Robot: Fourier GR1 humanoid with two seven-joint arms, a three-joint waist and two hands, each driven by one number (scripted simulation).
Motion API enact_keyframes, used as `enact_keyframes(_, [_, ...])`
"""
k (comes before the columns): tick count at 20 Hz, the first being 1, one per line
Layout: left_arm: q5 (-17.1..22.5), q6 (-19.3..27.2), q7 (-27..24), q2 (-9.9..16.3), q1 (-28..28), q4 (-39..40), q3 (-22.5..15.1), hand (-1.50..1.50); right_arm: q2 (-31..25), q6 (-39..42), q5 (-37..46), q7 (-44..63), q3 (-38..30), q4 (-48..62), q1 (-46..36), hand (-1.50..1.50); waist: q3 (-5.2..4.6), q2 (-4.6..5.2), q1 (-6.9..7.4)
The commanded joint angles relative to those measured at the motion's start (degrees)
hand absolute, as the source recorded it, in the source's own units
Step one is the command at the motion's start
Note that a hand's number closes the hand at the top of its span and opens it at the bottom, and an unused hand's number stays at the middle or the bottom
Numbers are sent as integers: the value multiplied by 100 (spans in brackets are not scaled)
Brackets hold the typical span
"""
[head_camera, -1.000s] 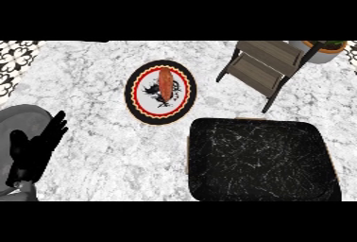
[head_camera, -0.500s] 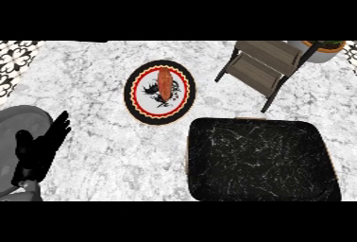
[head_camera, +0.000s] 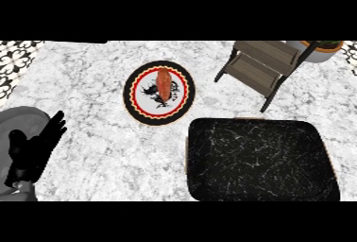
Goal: Pick the tomato from the tray and place it in the tiered basket
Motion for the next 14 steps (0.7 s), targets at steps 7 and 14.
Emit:
enact_keyframes(7, [53,-56,53,85,153,-17,104,0,-297,-963,-70,1343,-291,-807,-568,-150,-2,-96,-129])
enact_keyframes(14, [0,76,15,45,321,44,178,0,-175,-1807,-646,1397,-930,-1969,-531,-150,15,-234,-434])
